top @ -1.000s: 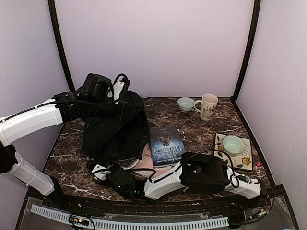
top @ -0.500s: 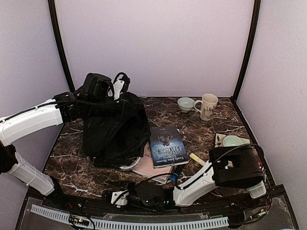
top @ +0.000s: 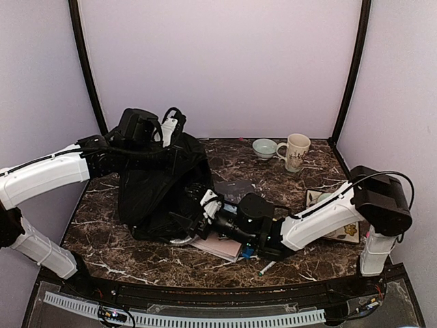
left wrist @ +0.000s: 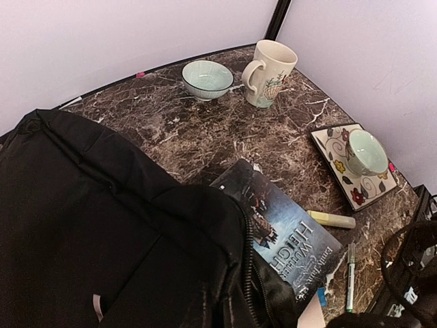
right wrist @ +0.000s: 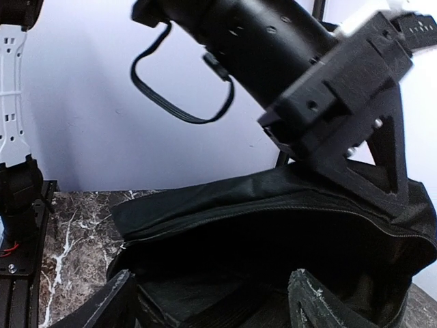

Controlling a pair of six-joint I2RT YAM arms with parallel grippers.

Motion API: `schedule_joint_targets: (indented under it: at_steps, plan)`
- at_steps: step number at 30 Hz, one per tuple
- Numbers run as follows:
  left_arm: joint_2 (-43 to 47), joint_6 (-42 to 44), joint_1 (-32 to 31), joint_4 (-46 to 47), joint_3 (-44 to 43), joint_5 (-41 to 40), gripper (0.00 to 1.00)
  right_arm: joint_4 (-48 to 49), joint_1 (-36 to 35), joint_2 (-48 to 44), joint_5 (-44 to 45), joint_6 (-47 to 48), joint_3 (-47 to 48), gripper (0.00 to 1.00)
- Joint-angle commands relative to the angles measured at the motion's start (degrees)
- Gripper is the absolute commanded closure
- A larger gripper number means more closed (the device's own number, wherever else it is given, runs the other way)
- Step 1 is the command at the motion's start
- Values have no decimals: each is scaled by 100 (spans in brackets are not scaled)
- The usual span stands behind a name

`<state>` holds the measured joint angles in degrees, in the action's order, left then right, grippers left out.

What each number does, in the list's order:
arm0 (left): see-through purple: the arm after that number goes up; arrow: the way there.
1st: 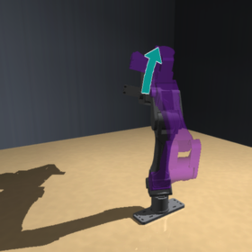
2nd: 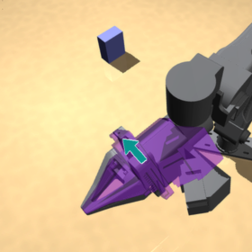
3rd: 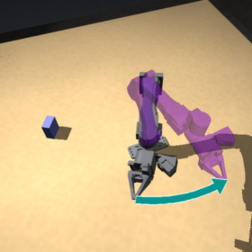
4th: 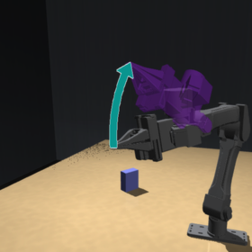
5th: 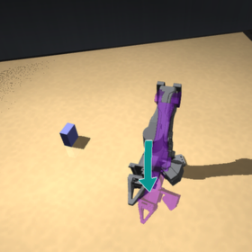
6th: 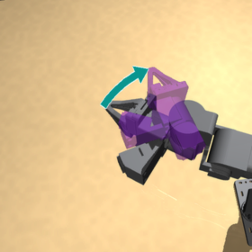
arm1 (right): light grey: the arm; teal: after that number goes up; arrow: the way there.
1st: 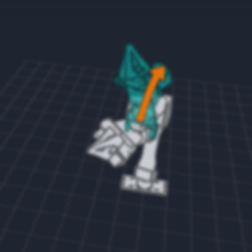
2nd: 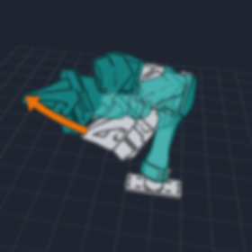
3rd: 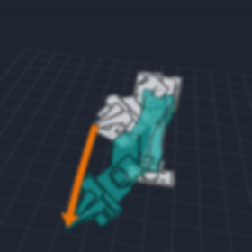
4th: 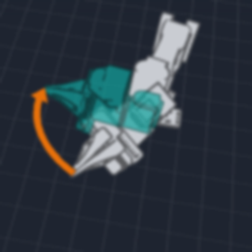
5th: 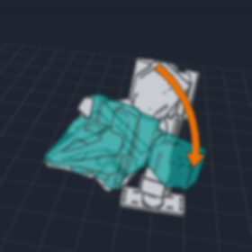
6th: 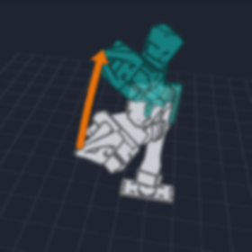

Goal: Pack the student bag
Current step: Pass from the left arm to the right

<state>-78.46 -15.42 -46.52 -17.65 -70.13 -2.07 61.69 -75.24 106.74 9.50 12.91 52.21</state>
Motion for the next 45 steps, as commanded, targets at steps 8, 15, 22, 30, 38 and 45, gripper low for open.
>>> schedule_joint_targets:
  at_steps: [8,15,22,30,38,45]
  plan:
    - [327,-304,-17,463,-208,658,100,164,231,607,-735,-1254,820,24]
    - [330,-372,-15,464,-209,999,100,2,281,890,-881,-1282,1242,33]
    - [436,-413,-15,556,29,1119,100,-89,310,1082,-829,-1223,1564,72]
    - [865,-436,-16,310,364,710,97,58,383,1147,-745,-923,1651,100]
    - [1991,-759,-28,-33,1265,-109,24,-93,527,996,-548,-331,1682,100]
    - [2781,-1137,-200,-828,1819,-1152,17,-412,741,1053,-613,-265,1866,100]
